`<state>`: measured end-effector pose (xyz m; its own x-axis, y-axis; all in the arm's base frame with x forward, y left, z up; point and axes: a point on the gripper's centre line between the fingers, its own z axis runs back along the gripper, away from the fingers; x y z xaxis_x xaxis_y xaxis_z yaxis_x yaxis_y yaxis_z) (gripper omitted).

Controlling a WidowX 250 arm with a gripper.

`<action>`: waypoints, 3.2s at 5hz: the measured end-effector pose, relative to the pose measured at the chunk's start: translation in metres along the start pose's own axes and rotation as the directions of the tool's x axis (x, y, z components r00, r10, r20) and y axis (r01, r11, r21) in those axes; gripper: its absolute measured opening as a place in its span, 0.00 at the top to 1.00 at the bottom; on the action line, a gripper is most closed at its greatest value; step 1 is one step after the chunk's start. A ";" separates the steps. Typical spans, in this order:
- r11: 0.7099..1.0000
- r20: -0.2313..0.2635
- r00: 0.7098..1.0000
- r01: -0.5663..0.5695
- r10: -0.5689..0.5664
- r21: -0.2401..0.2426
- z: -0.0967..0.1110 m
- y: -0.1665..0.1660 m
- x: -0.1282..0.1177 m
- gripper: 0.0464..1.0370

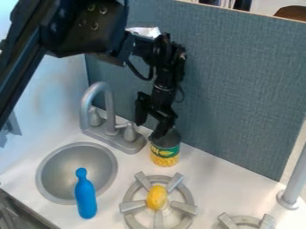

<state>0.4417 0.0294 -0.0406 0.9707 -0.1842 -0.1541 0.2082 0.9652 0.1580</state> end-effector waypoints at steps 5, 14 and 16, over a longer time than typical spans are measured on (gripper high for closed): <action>0.983 -0.033 0.999 -0.013 0.007 -0.185 -0.015 -0.031 0.010 0.04; 0.839 0.055 0.972 0.227 -0.230 -0.494 -0.001 -0.164 -0.002 0.04; 0.927 0.131 0.988 0.117 -0.075 -0.355 0.000 -0.156 0.003 0.04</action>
<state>0.4116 -0.1220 -0.0657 0.9597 -0.2787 -0.0359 0.2646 0.9393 -0.2183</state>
